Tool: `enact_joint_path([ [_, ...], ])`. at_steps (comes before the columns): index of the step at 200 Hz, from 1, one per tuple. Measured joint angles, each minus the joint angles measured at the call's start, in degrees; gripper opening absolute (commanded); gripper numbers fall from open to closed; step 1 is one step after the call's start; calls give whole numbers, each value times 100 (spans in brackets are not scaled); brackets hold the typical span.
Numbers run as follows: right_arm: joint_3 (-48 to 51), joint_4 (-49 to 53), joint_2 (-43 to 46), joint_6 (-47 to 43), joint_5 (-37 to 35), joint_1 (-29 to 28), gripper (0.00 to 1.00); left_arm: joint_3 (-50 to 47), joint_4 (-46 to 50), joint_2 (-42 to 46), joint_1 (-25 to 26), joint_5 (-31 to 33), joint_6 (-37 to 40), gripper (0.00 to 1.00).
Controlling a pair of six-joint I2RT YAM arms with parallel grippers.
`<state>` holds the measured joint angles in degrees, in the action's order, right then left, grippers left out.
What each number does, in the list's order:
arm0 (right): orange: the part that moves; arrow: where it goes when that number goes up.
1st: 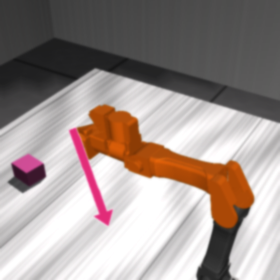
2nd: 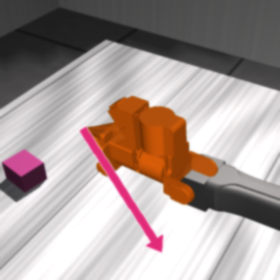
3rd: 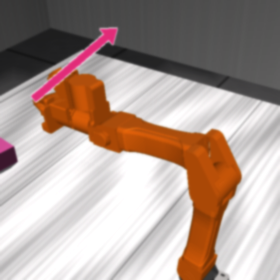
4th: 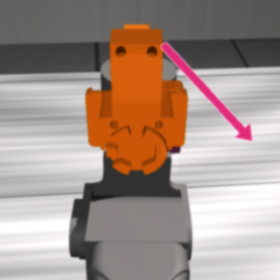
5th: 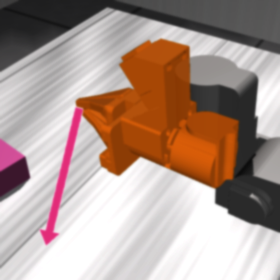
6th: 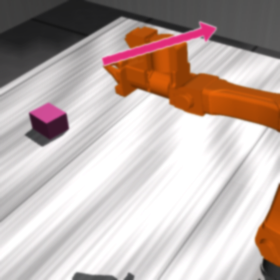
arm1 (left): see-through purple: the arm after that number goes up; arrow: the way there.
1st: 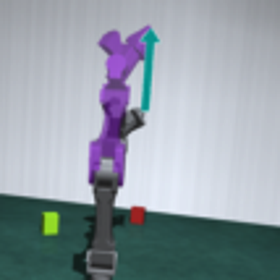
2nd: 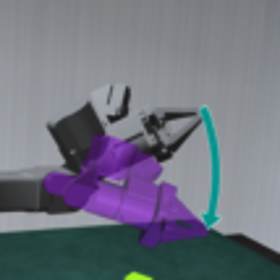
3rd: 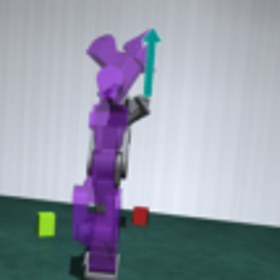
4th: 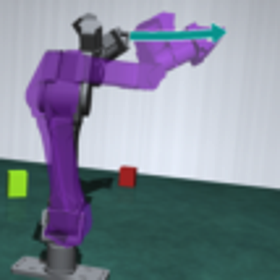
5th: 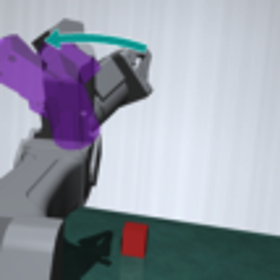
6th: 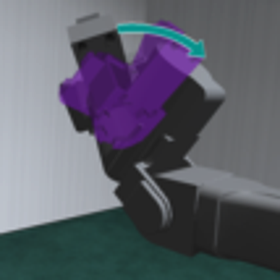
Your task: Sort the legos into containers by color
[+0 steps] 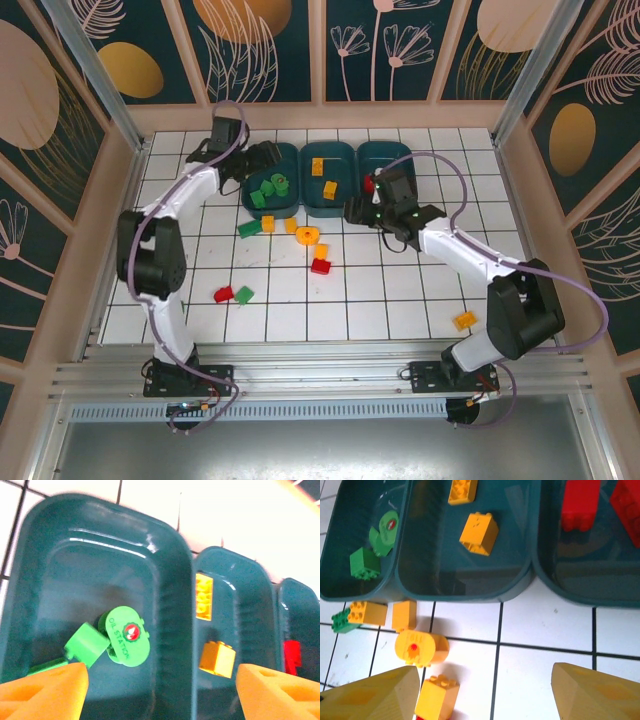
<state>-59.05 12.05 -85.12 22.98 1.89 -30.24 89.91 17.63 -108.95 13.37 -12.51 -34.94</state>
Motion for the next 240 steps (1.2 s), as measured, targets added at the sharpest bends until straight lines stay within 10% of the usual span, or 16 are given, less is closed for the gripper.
enact_joint_path([
  [54,101,210,98,149,-260,-249,70,-2105,-70,1884,752,977,498,67],
  [240,363,188,138,284,-535,-254,68,-2262,-269,173,1078,1762,807,44],
])
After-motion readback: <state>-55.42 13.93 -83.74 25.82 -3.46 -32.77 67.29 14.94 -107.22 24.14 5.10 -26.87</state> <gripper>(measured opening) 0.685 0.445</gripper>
